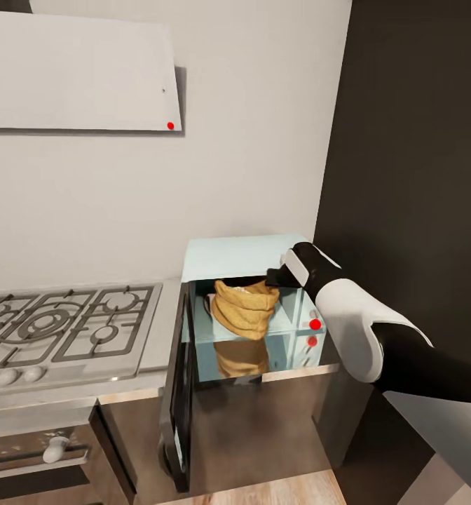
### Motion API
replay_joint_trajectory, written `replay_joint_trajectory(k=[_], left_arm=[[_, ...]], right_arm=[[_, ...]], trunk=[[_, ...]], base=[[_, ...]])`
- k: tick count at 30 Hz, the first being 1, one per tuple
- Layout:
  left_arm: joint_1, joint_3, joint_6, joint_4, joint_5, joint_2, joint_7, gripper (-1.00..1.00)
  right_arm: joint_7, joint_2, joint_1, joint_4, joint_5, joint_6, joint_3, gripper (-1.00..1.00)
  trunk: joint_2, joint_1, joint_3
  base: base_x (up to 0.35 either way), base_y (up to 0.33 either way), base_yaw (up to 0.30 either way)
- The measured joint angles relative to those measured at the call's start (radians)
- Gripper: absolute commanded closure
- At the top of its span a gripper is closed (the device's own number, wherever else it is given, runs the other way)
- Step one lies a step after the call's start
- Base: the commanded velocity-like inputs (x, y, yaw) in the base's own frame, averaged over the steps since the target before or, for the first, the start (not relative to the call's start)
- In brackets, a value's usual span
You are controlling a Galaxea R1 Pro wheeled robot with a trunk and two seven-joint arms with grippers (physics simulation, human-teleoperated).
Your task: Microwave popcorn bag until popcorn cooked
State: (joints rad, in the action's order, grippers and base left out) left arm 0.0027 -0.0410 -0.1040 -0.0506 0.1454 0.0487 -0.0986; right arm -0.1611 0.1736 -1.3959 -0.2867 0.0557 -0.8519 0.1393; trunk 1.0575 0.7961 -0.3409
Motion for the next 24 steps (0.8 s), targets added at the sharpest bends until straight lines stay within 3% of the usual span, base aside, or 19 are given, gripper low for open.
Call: replay_joint_trajectory(k=[2, 4, 9, 16, 24], left_arm=[[0.0, 0.0, 0.0, 0.0, 0.0, 0.0, 0.0, -1.0], [0.0, 0.0, 0.0, 0.0, 0.0, 0.0, 0.0, -1.0], [0.0, 0.0, 0.0, 0.0, 0.0, 0.0, 0.0, -1.0], [0.0, 0.0, 0.0, -0.001, 0.0, 0.0, 0.0, -1.0], [0.0, 0.001, 0.0, -0.001, 0.0, 0.0, 0.0, -1.0]], right_arm=[[-0.001, 0.0, 0.0, 0.0, -0.018, -0.004, -0.005, -1.0], [0.015, 0.0, 0.0, -0.001, -0.002, -0.018, 0.008, -1.0], [0.036, 0.0, 0.0, -0.011, -0.019, -0.037, 0.012, -1.0], [0.108, -0.001, 0.0, -0.026, -0.066, -0.06, -0.017, -1.0], [0.112, -0.001, 0.0, -0.026, -0.067, -0.061, -0.021, -1.0]], trunk=[[0.0, 0.0, 0.0], [0.0, 0.001, 0.0], [0.0, 0.003, 0.0], [0.0, 0.007, 0.0], [0.0, 0.007, 0.0]], base=[[0.0, 0.0, 0.0], [0.0, 0.0, 0.0], [0.0, 0.0, 0.0], [0.0, 0.0, 0.0], [-0.006, 0.0, 0.0]])
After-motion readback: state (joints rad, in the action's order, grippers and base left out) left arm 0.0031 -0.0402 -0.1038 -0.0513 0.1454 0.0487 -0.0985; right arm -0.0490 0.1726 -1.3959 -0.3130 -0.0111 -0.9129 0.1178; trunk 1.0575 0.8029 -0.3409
